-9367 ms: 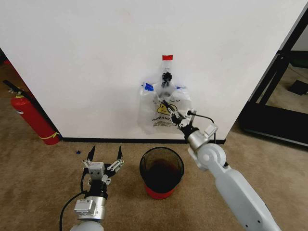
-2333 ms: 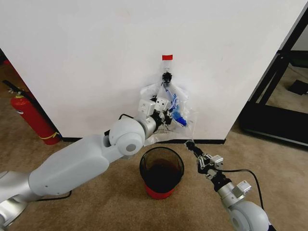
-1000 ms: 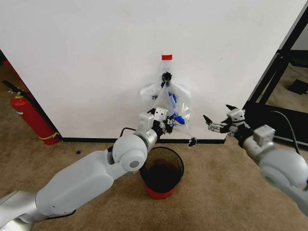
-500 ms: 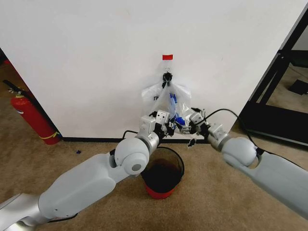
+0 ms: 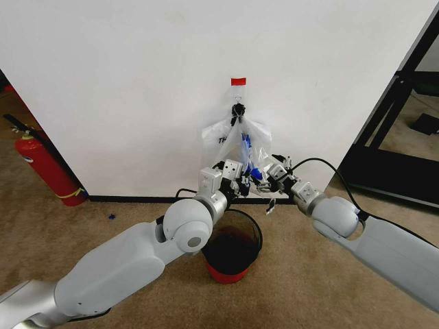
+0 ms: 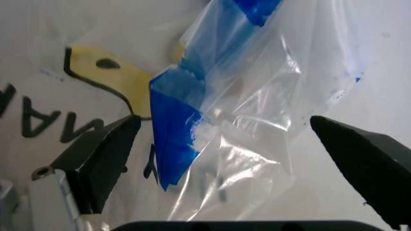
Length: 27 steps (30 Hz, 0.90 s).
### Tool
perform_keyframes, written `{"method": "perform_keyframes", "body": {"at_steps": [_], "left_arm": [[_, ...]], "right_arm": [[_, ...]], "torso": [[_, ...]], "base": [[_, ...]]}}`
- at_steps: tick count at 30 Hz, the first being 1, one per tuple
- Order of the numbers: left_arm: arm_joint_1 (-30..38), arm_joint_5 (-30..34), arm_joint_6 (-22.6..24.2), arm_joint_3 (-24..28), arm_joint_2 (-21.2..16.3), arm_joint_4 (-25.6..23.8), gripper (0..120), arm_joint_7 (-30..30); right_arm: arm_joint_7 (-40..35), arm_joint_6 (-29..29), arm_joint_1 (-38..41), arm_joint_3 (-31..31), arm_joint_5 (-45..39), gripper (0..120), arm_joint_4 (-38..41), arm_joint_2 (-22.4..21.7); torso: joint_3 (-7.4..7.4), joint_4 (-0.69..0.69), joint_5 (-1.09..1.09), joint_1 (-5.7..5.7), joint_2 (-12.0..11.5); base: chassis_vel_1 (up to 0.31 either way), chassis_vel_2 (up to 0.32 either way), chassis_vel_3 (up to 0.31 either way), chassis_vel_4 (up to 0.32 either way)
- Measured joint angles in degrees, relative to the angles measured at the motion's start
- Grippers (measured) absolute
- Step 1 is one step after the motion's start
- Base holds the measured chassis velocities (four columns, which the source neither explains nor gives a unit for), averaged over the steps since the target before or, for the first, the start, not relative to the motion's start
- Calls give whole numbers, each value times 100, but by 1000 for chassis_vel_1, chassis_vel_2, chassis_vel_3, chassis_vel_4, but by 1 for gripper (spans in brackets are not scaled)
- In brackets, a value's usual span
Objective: Pick up the garbage bag from the wall and place it over the trash bin.
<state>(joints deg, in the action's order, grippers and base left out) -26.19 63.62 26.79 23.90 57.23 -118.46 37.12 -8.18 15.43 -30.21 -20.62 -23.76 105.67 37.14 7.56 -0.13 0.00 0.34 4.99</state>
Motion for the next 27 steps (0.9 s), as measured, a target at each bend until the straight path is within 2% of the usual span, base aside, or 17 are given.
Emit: {"method": "perform_keyframes", "body": {"at_steps": [12, 15, 17, 22, 24, 27], "left_arm": [[-1, 10, 3, 4, -34, -91, 0, -1], [28, 31, 8, 8, -40, -98, 0, -1], [35, 34, 9, 9, -44, -98, 0, -1], [38, 49, 12, 11, -69, -127, 0, 5], [38, 54, 13, 11, -72, -134, 0, 6], [34, 58, 15, 10, -85, -159, 0, 25]], "right_arm": [[5, 121, 200, -226, 334, 65, -81, -20], [16, 116, 107, -172, 400, 49, -27, -72], [17, 117, 75, -149, 410, 46, -11, -85], [18, 248, 38, -101, 386, 22, 18, -130], [17, 292, 47, -101, 369, 19, 16, -128], [-44, 338, 68, -95, 321, 7, 5, -92]], "torso": [[0, 0, 0, 0, 0], [0, 0, 0, 0, 0], [0, 0, 0, 0, 0], [0, 0, 0, 0, 0], [0, 0, 0, 0, 0], [0, 0, 0, 0, 0]], "base": [[0, 0, 0, 0], [0, 0, 0, 0], [0, 0, 0, 0], [0, 0, 0, 0], [0, 0, 0, 0], [0, 0, 0, 0]]}}
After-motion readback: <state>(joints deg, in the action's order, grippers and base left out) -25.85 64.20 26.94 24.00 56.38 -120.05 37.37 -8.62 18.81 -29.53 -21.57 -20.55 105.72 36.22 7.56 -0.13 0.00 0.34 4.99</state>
